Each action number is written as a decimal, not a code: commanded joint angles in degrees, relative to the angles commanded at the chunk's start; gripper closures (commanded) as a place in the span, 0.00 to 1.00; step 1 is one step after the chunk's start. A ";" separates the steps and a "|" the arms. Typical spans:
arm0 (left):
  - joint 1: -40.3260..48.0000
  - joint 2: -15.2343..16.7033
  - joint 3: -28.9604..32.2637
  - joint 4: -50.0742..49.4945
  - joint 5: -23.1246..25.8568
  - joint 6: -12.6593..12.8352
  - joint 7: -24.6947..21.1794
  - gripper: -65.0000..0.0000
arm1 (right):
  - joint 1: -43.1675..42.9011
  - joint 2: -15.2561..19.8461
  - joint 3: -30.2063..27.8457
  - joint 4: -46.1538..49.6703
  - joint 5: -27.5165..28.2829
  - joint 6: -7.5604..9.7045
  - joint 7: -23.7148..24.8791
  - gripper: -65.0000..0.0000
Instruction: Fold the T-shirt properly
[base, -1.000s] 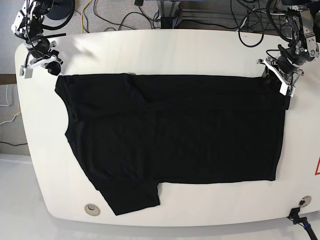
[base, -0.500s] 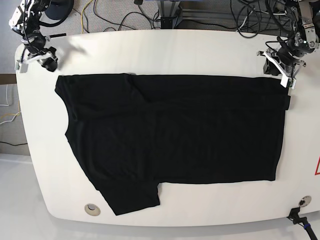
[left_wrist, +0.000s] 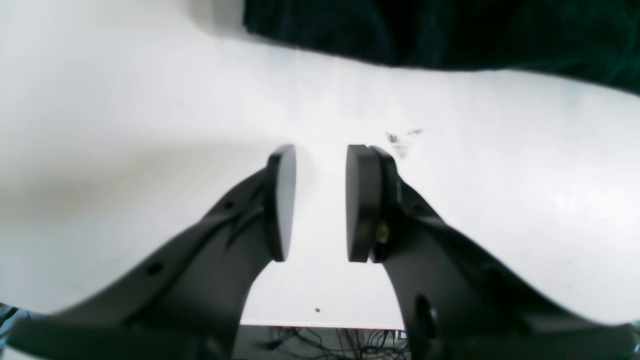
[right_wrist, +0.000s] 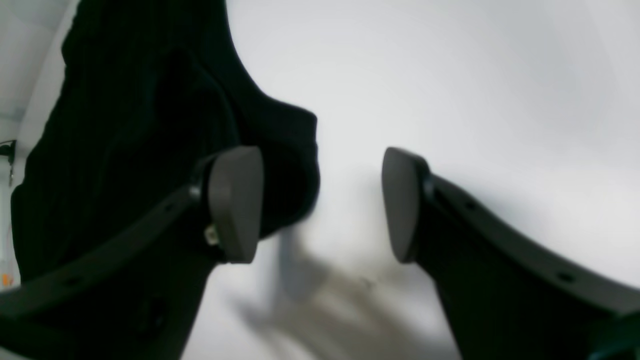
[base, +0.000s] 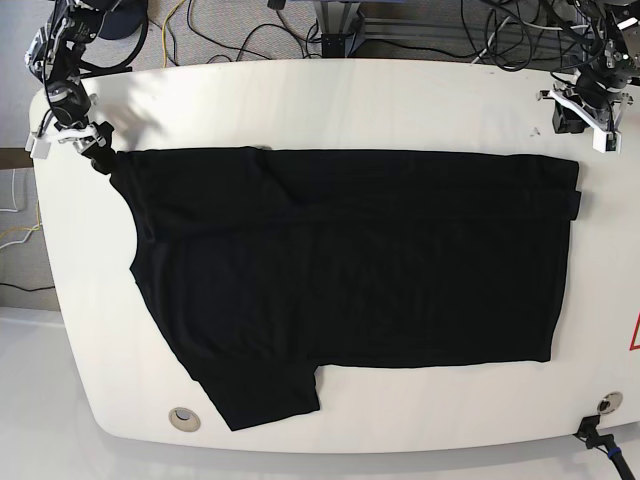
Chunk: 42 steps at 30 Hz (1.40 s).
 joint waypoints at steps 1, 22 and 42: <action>0.05 0.20 -0.11 0.03 -0.02 -0.11 0.08 0.76 | 0.43 -0.07 -0.04 -0.18 0.18 0.12 -0.09 0.40; -1.77 -0.09 -0.75 -0.36 -4.21 0.79 5.24 0.64 | 1.80 -0.86 -1.63 -3.11 2.08 2.27 2.46 1.00; -13.60 -7.05 -6.49 -15.85 -23.82 -1.14 19.76 0.46 | 1.63 -0.86 -1.31 -2.72 3.84 3.93 3.35 1.00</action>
